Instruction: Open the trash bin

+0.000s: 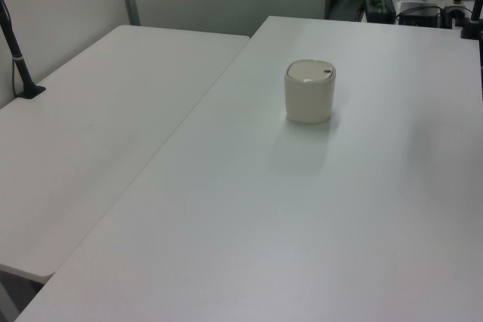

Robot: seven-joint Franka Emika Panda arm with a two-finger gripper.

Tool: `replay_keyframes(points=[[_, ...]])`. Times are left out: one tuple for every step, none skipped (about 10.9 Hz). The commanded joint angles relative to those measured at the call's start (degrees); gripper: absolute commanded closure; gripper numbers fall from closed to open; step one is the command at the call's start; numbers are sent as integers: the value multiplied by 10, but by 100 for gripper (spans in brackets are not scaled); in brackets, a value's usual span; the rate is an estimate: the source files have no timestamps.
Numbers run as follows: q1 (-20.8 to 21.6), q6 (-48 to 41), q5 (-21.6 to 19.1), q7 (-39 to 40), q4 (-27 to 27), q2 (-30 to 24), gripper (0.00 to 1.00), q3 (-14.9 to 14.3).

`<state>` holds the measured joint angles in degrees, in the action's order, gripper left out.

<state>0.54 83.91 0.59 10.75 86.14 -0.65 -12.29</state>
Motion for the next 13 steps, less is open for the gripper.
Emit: replay_keyframes(points=[[6, -7, -2, 7, 4, -4, 0, -5], [6, -7, -2, 7, 4, -4, 0, -5], [6, -7, -2, 6, 4, -4, 0, -5], [6, -7, -2, 5, 4, -5, 0, -5], [6, -7, -2, 2, 4, -5, 0, -5], [3, -7, -5, 4, 4, -5, 0, -5], [3, -7, -5, 4, 3, -5, 0, -6], [4, -7, -2, 2, 3, -5, 0, -6], [3, -5, -2, 2, 2, -4, 0, -6], [3, 4, -3, 3, 2, -4, 0, -6], [3, 13, -7, 3, 3, -3, 0, -5], [3, 14, -8, 3, 3, -3, 0, -6], [3, 14, -9, 8, 3, -4, 0, -8]])
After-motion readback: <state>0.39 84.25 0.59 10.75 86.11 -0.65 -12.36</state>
